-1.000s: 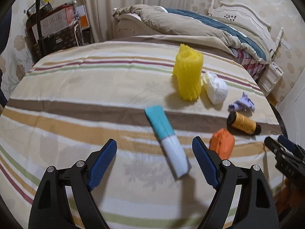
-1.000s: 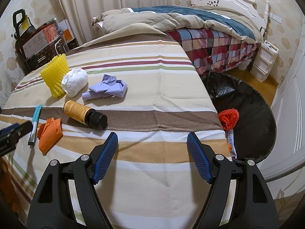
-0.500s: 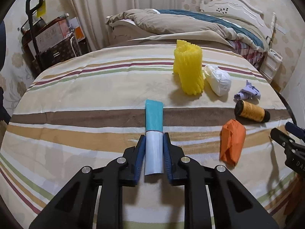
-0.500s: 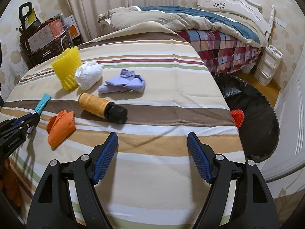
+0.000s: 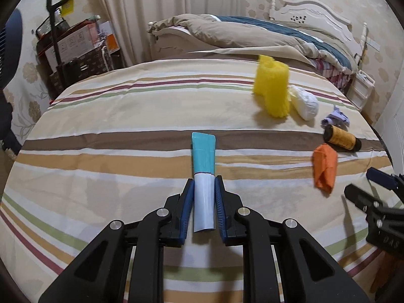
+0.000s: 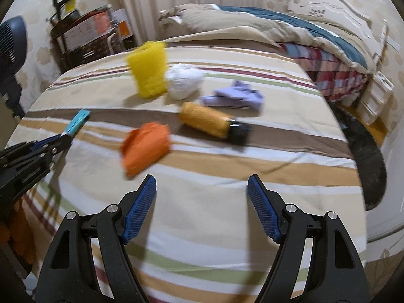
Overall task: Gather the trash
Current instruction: 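Close right tool on the orange cloth while left tool holds the tube, then carry the tube and orange cloth with both tools over the black bin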
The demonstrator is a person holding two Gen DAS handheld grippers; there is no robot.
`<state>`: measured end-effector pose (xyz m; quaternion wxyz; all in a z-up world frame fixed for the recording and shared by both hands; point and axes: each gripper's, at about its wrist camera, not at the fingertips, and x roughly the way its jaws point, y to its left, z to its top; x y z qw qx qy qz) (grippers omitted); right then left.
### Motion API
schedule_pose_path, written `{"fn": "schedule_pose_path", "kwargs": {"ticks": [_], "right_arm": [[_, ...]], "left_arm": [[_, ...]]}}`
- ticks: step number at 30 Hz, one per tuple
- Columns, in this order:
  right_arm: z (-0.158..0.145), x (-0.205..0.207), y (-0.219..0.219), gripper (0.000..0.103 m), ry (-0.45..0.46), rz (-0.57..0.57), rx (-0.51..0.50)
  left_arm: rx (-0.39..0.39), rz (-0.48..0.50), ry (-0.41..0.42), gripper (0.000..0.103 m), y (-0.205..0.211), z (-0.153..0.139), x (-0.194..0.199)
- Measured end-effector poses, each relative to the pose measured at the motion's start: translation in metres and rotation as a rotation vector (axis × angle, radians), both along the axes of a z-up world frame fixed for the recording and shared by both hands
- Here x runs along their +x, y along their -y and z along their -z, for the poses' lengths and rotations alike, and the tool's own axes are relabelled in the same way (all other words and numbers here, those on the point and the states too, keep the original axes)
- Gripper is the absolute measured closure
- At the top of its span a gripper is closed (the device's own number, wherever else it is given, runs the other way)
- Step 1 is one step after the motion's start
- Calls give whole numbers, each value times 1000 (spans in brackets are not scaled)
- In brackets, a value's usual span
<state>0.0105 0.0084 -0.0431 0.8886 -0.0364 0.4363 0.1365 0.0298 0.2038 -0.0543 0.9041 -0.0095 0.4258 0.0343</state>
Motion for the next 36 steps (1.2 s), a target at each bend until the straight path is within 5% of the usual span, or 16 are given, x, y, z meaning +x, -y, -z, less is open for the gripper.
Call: {"fn": "schedule_pose_path", "kwargs": {"ticks": [12,17,20,36], "right_arm": [[1,10,-55,30,1,-75,-27],[-1,14,-57,55,18,-60,-46],[-1,14,-52,58,19,-59,-36],[-12,1,-26,60,60,-43,-31]], "left_arm": [[-15,-55,3,83,-28,0,-3],[-14,-49,3,83,-27,0,0],[-14,-43,2,83,-25,1,1],[-16,-16,25,83,-11,-4,-3]]}}
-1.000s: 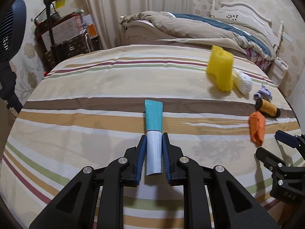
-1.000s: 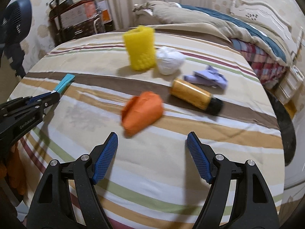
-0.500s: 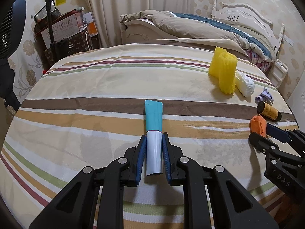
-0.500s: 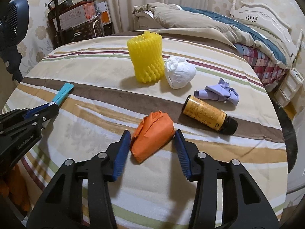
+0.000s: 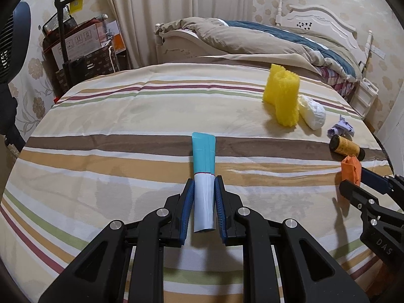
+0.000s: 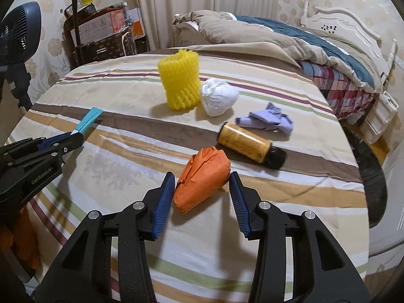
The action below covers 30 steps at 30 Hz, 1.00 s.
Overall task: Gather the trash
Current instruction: 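Carry the tube and orange cloth with both tools over the black bin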
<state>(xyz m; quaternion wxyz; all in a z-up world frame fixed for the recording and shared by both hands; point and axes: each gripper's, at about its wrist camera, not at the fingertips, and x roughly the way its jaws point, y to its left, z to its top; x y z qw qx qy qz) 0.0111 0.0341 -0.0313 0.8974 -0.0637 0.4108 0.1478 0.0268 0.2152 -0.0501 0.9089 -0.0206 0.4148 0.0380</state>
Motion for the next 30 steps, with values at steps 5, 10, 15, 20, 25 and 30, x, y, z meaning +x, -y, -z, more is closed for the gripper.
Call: {"fn": "schedule_pose_path", "kwargs": {"ticks": [5,10,15,20,25,30], "right_arm": [[-4,-1,18,60,11,32,10],[-8,0,44,60,21,78,24],[-12,3,75,60,28,133,32],[-16,9,106,60,38,192,36],[-19,16,142,59,49,259,42],[-20,24,178,59,66,329,38]], "left_arm": [[-13,23,4,83,12,-3,1],[-28,58,18,83,33,-9,2],[-41,113,29,83,64,-15,7],[-46,171,41,83,100,-20,14],[-39,246,53,83,144,-24,23],[-31,325,62,83,191,-27,37]]}}
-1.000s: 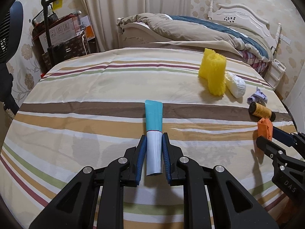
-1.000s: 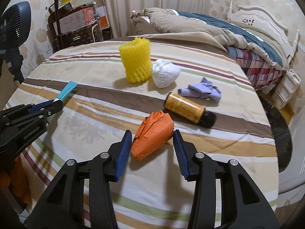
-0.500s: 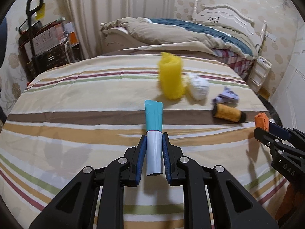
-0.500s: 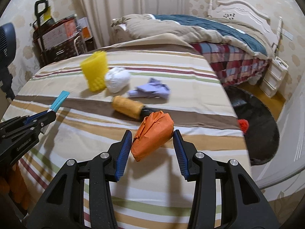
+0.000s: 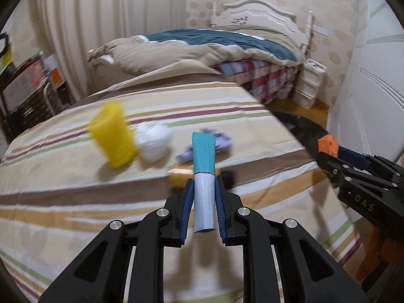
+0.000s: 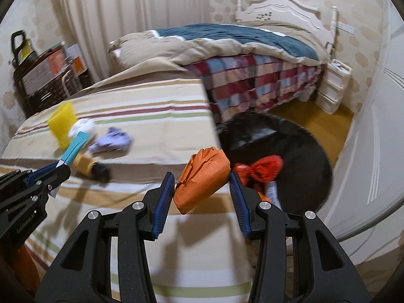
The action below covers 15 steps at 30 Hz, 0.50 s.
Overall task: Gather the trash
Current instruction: 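Carry the tube and orange cloth with both tools over the black bin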
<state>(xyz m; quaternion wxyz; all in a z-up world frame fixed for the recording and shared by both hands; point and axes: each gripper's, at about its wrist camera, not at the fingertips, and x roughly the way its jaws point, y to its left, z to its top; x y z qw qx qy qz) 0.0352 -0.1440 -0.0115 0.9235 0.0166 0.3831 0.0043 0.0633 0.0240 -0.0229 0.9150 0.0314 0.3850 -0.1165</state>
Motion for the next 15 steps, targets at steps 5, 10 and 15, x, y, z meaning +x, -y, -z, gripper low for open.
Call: {"fn": "schedule_pose_path", "kwargs": {"ticks": [5,10,15], "right_arm": [[1,11,35,59,7,55,-13],[4,25,67,59,0,101,-9],[9,33,92,59,-9,138,-1]], "left_arm": [[-1,54,17,83,39,-2,14],[-6,94,22,83,72,-3,29],[4,116,14,83,97,0,42]]}}
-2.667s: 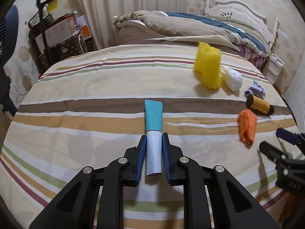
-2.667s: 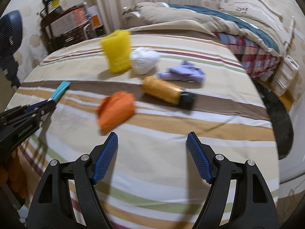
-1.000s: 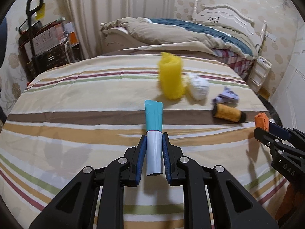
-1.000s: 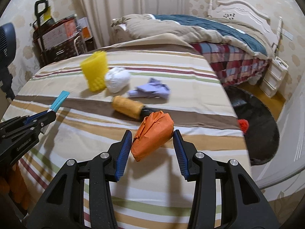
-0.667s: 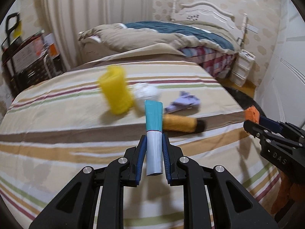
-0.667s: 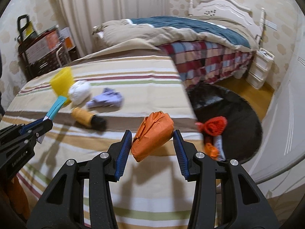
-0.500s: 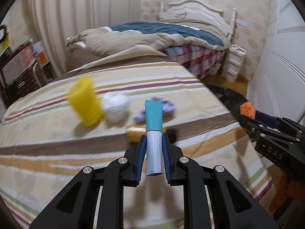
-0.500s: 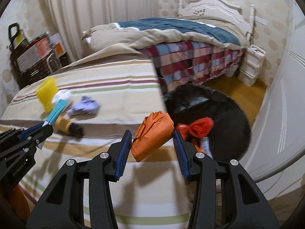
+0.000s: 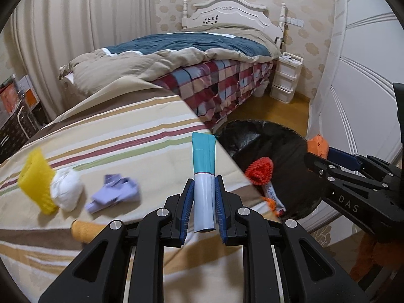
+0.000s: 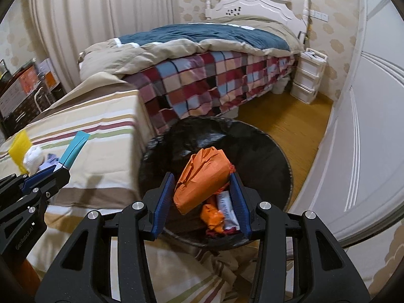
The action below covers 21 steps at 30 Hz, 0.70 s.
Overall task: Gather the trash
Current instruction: 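Carry the tube and orange cloth with both tools over the black bin, then open right tool dropping the orange cloth while left tool releases the tube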
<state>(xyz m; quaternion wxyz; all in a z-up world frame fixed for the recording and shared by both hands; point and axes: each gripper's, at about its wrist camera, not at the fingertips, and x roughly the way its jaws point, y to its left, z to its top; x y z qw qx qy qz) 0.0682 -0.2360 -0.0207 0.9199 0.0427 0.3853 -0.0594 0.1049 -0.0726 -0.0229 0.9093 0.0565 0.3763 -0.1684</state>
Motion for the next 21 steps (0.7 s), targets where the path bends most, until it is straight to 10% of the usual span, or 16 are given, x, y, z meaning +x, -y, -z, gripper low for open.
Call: {"fn": "schedule_pose_path", "kwargs": {"ticks": [21], "right_arm": [[21,29,55,58,-26,76,58]], "left_arm": [[55,7,-17,83,65,15,40]]}}
